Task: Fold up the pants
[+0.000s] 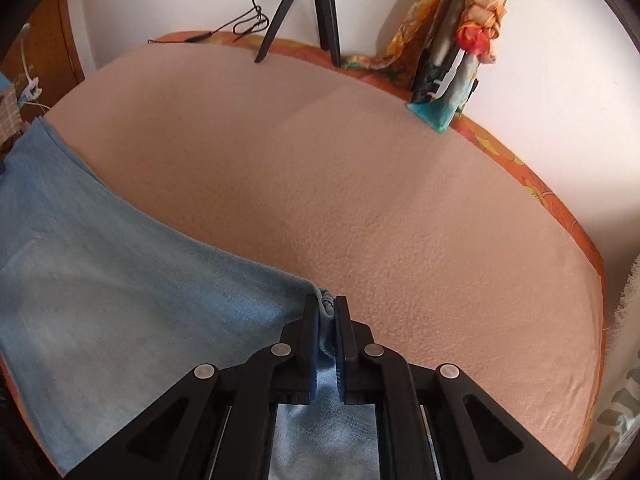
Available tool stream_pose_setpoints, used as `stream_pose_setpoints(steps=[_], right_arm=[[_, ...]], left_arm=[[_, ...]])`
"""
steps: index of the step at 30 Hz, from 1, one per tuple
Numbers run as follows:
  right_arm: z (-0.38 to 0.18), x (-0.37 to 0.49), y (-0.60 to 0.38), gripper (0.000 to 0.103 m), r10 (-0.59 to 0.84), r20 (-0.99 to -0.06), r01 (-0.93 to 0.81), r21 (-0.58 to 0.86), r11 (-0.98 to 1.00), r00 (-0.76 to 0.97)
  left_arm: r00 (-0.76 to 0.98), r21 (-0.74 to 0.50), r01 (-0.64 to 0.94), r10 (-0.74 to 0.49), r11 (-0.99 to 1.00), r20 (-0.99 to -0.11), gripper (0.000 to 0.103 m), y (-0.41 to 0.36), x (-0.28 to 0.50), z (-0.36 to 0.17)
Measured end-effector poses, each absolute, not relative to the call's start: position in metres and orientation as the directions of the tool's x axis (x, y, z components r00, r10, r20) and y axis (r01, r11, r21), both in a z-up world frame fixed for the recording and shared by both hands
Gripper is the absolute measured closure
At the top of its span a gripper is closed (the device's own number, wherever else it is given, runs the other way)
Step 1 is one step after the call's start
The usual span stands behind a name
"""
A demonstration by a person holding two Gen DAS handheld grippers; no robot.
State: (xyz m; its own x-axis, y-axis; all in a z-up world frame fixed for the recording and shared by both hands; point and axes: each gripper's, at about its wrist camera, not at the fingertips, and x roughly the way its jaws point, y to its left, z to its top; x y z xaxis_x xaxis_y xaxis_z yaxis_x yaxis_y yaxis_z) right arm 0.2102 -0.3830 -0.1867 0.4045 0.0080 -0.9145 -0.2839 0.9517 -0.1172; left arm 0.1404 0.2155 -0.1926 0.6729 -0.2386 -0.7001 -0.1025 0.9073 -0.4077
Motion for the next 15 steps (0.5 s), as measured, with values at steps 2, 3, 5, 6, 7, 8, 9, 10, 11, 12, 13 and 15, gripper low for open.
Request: stream_pose_setpoints(steps=[2,3,5,6,7,8,9,10,11,12,13,15], right_arm=[[-0.185,0.207,-0.385,0.098,0.025,-0.913,-0.269,-0.093,0.959,0.406],[-0.182,0.205,-0.386,0.095,0.034,-0.914,-0.263,-0.080,0.961,0.404],[-0.175,0.197,-0.387,0.086,0.032,-0.907,-0.245,-0.080,0.966,0.419],[-0.170,0.190,-0.387,0.080,0.038,-0.901,-0.237,-0.072,0.969,0.432],[-0.165,0.182,-0.387,0.077,0.049,-0.895,-0.226,-0.058,0.972,0.442],[-0.159,0.173,-0.385,0.076,0.064,-0.888,-0.216,-0.040,0.976,0.455],[-0.154,0.166,-0.385,0.075,0.079,-0.881,-0.208,-0.022,0.978,0.466],[-0.148,0.157,-0.386,0.075,0.095,-0.874,-0.201,-0.003,0.980,0.476],[-0.142,0.146,-0.387,0.073,0.111,-0.866,-0.195,0.016,0.981,0.487],[-0.137,0.137,-0.386,0.072,0.123,-0.859,-0.193,0.029,0.981,0.497],[-0.132,0.128,-0.386,0.071,0.136,-0.852,-0.194,0.042,0.980,0.505],[-0.123,0.106,-0.385,0.071,0.150,-0.841,-0.197,0.053,0.979,0.520]], left_arm=[[0.698,-0.449,-0.135,-0.237,0.883,-0.676,0.049,0.232,0.131,-0.188],[0.712,-0.470,-0.157,-0.230,0.869,-0.663,0.049,0.244,0.123,-0.186],[0.733,-0.503,-0.194,-0.216,0.842,-0.644,0.049,0.263,0.109,-0.182],[0.741,-0.513,-0.214,-0.204,0.831,-0.640,0.049,0.271,0.102,-0.182],[0.744,-0.516,-0.236,-0.188,0.823,-0.641,0.049,0.278,0.095,-0.181],[0.748,-0.523,-0.263,-0.171,0.811,-0.641,0.049,0.287,0.086,-0.181],[0.751,-0.535,-0.279,-0.166,0.798,-0.639,0.049,0.293,0.080,-0.183],[0.756,-0.551,-0.296,-0.161,0.781,-0.634,0.049,0.300,0.072,-0.183],[0.762,-0.563,-0.310,-0.154,0.766,-0.629,0.049,0.306,0.064,-0.184],[0.766,-0.570,-0.325,-0.144,0.755,-0.627,0.049,0.312,0.056,-0.184],[0.768,-0.574,-0.340,-0.133,0.745,-0.627,0.049,0.317,0.048,-0.185],[0.773,-0.600,-0.360,-0.132,0.714,-0.620,0.049,0.327,0.033,-0.187]])
